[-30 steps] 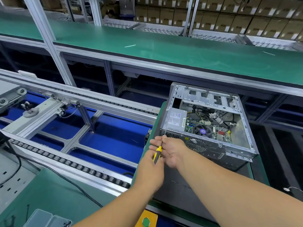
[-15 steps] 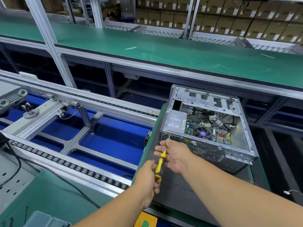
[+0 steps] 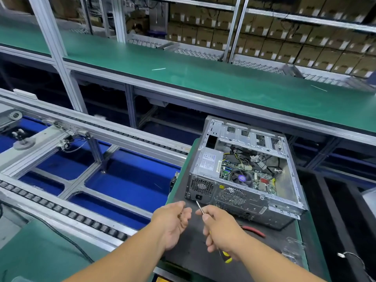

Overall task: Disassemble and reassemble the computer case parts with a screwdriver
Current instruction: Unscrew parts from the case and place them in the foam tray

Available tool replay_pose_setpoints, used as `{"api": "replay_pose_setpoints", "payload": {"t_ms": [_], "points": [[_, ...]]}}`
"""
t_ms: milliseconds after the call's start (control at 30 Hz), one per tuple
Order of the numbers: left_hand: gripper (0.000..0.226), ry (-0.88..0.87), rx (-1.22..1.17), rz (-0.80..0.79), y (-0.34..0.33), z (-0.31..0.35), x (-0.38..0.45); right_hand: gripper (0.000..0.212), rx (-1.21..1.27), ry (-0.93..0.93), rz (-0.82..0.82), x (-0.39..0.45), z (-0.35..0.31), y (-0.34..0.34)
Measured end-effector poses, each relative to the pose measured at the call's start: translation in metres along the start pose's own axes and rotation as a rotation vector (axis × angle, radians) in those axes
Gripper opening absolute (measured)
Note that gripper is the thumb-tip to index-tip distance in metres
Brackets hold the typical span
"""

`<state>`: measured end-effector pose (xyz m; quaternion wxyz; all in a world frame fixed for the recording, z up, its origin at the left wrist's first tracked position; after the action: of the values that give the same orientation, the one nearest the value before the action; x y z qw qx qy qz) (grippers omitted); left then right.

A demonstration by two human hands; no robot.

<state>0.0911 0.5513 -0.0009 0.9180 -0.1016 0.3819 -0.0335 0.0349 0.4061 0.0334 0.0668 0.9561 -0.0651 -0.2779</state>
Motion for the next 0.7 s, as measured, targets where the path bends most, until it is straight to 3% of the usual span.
{"api": "replay_pose_setpoints", "payload": {"t_ms": [167,300,500,700], "points": [[0.030,0.001,0.224,-0.002,-0.013,0.010,0.002,0.027,-0.092,0.093,0.043,-0.006,-0.013,0.008],[0.036,-0.031,0.180,-0.045,-0.026,0.021,-0.004,0.030,-0.047,0.071,0.051,-0.004,-0.014,0.013],[0.028,-0.043,0.033,-0.188,-0.039,0.033,-0.009,0.028,-0.146,0.155,0.073,0.002,-0.016,0.022],[0.023,-0.070,0.034,-0.220,-0.042,0.035,-0.010,0.027,-0.126,0.174,0.083,0.003,-0.015,0.028]]}}
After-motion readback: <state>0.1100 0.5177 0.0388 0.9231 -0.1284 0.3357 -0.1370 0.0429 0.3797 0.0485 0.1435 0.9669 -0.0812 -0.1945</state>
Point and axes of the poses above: each hand's wrist, its own x-axis towards the middle knuckle, its own y-axis out of the back of the hand, z = x × y, the point moved 5 cm from there along x, towards the middle knuckle, and after that the axes turned 11 degrees about x, right-handed, at the moved point
